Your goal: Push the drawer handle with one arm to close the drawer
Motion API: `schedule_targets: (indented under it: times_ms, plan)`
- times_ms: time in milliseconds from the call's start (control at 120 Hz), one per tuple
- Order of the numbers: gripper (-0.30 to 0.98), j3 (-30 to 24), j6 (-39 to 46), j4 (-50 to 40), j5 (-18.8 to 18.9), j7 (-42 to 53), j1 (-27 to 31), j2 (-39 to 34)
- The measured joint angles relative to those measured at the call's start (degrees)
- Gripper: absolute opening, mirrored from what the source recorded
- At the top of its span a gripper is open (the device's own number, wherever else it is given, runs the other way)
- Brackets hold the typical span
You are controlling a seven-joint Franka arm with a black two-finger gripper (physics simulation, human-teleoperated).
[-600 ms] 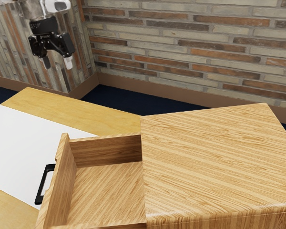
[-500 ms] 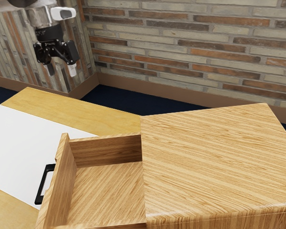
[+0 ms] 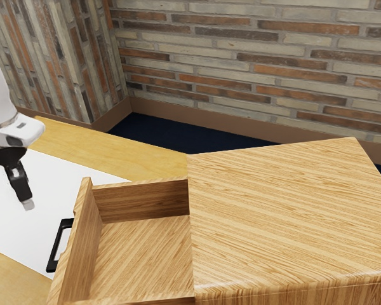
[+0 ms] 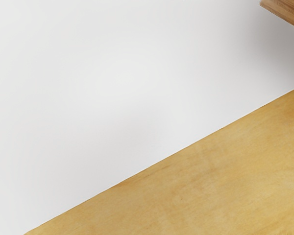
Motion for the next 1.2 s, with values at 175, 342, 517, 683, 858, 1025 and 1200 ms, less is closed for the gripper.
schedule_targets:
  times_ms: [175,342,517,683,858,1025,1200]
  plan:
    - [0.55,0.7,-1.7,-3.4,2.3,1.5,-6.9,-8.1]
    - [0.50,0.7,-3.7,-6.7,2.8,1.7,-12.9,-14.3]
    - [0.47,0.5,-5.6,-8.0,1.9,-1.4,-18.9,-16.4]
    - [0.46,-1.4,-6.0,-10.3,0.9,-5.4,-21.5,-19.2]
    - [0.46,-1.0,-3.1,-9.8,1.2,-8.5,-25.2,-17.8]
    - [0.45,-0.4,-0.9,-9.2,1.3,-10.8,-26.8,-15.8]
    - [0.45,-0.9,0.7,-9.1,1.2,-13.6,-31.1,-15.6]
